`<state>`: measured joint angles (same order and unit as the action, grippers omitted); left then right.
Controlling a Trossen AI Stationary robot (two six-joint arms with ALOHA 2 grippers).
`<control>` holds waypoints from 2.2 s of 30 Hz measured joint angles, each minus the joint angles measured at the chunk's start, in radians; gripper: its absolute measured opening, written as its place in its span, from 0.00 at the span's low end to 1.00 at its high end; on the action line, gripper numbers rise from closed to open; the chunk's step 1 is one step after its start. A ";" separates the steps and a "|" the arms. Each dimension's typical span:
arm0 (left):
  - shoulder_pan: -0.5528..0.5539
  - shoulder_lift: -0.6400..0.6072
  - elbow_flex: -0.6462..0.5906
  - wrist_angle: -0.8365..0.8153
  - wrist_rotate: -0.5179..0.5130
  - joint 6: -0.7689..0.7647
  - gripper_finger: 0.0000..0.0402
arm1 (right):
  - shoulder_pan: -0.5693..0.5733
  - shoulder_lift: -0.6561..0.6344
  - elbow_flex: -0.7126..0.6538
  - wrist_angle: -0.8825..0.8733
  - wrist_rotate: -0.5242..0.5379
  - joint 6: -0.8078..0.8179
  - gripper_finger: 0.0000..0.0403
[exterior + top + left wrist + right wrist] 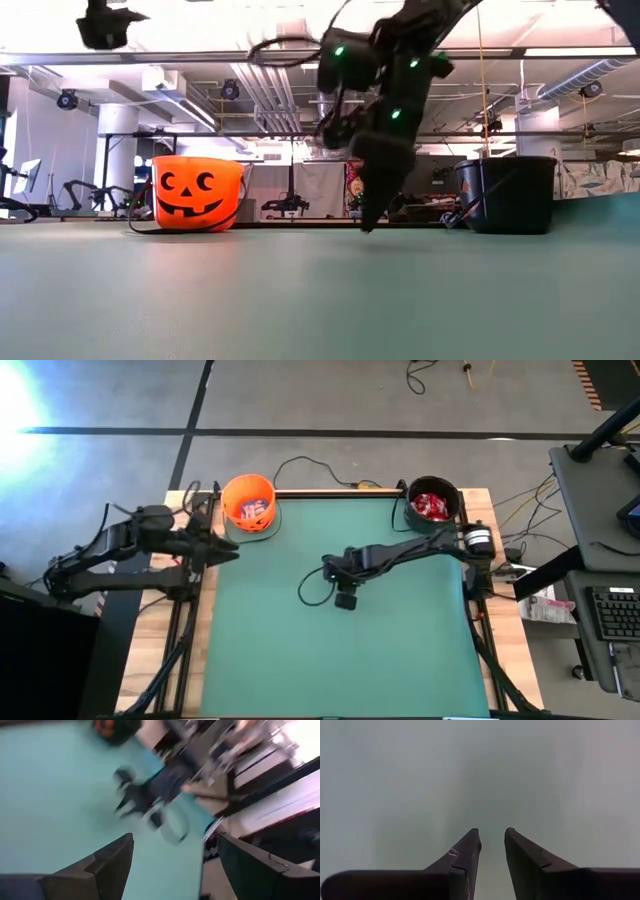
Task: Sort candy by brand, put in halloween buckets
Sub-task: Return to Home Position
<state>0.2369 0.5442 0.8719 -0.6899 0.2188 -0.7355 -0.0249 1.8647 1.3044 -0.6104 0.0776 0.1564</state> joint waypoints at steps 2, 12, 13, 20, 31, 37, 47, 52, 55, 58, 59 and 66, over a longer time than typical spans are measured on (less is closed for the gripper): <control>-0.017 -0.013 -0.004 0.080 -0.022 -0.010 0.68 | 0.000 0.048 0.033 0.003 0.000 -0.001 0.20; -0.089 0.016 -0.037 0.358 -0.105 0.013 0.68 | 0.001 0.241 0.240 -0.003 0.001 0.000 0.17; -0.091 0.023 -0.037 0.359 -0.105 0.028 0.68 | 0.001 0.256 0.264 -0.005 0.002 -0.001 0.17; -0.092 0.015 -0.038 0.373 -0.123 0.081 0.68 | 0.001 0.314 0.438 -0.066 0.001 -0.049 0.17; -0.092 -0.092 -0.051 0.338 -0.123 0.154 0.68 | 0.021 0.180 0.613 -0.189 0.001 -0.048 0.17; -0.091 -0.119 -0.053 0.314 -0.155 0.238 0.68 | 0.081 0.003 0.477 0.085 0.002 -0.064 0.17; -0.091 -0.120 -0.057 0.425 -0.269 0.311 0.68 | 0.110 -0.222 0.053 0.433 0.042 0.085 0.17; -0.093 -0.134 -0.128 0.426 -0.200 0.520 0.68 | 0.104 -0.260 -0.008 0.426 0.057 0.068 0.17; -0.093 -0.150 -0.190 0.446 -0.180 0.529 0.68 | 0.104 -0.268 -0.009 0.430 0.054 0.074 0.17; -0.091 -0.169 -0.249 0.425 -0.197 0.419 0.68 | 0.104 -0.268 0.003 0.426 0.053 0.072 0.18; -0.090 -0.174 -0.268 0.400 -0.222 0.364 0.68 | 0.103 -0.268 0.011 0.426 0.054 0.073 0.19; -0.088 -0.185 -0.314 0.414 -0.311 0.432 0.68 | 0.094 -0.270 0.054 0.428 0.053 0.069 0.21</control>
<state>0.1487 0.3596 0.5577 -0.2760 -0.0918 -0.3039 0.0692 1.5948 1.3586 -0.1825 0.1310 0.2249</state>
